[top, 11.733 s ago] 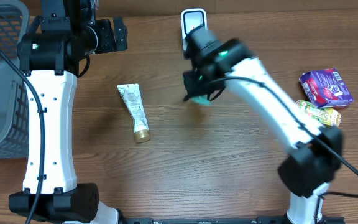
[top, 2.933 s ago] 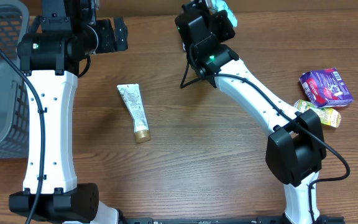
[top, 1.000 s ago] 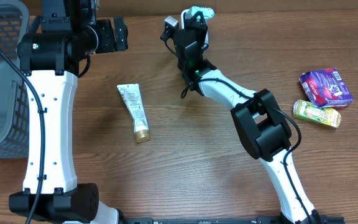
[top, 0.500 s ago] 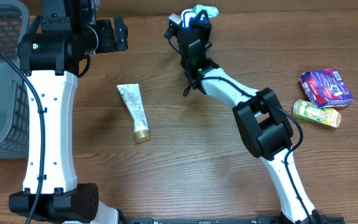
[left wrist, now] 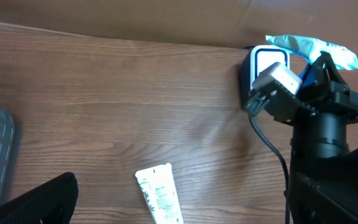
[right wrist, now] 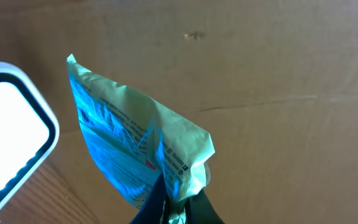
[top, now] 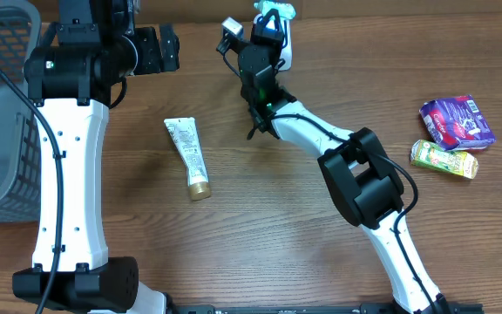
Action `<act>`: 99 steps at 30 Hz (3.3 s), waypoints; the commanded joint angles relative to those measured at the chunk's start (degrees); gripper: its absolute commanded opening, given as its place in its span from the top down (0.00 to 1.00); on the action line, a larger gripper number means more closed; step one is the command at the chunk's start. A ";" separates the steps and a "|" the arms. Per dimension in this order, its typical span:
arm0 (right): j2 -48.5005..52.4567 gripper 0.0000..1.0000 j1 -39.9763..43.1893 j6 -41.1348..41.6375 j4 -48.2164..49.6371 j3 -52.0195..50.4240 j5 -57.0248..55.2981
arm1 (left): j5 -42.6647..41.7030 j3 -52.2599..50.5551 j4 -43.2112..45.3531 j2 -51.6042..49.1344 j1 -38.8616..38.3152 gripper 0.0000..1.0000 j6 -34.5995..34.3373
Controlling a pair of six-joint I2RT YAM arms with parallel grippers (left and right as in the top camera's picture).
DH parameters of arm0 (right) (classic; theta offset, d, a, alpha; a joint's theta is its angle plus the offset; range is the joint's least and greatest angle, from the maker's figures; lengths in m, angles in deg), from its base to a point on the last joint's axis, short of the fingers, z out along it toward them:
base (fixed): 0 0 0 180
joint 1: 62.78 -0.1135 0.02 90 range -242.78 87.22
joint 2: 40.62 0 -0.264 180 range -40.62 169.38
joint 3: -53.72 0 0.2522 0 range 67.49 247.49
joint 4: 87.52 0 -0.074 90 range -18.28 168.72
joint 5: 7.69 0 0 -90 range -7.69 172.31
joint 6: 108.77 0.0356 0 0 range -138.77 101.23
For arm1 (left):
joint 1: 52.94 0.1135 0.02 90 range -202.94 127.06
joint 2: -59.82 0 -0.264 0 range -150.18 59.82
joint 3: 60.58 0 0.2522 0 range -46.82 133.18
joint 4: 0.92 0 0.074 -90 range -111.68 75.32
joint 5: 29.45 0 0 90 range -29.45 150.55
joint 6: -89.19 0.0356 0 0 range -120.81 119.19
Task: Scan the item barcode
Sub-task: 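Hold the wipes pack's barcode in front of the scanner, then carry the wipes pack to the table's right edge and release, then move the right gripper to the white tube and grasp it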
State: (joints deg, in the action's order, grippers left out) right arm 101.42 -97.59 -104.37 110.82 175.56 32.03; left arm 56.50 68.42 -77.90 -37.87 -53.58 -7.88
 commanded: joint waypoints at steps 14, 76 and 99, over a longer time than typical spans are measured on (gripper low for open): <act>-23.67 0.96 -1.25 18.64 -29.09 0.94 -1.51 | 0.20 0.76 0.00 -0.44 -0.31 0.00 1.07; -49.99 0.00 33.11 104.63 -81.79 -18.97 72.04 | 0.17 0.76 0.00 -0.44 -0.11 0.00 1.07; -23.78 0.00 -9.90 102.79 -54.66 -18.95 62.73 | 0.17 0.76 0.00 -0.44 -0.13 0.00 1.07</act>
State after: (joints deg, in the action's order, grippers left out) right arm 76.22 -106.90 0.46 54.62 155.93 99.57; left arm 56.50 68.42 -77.90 -37.87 -53.69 -7.86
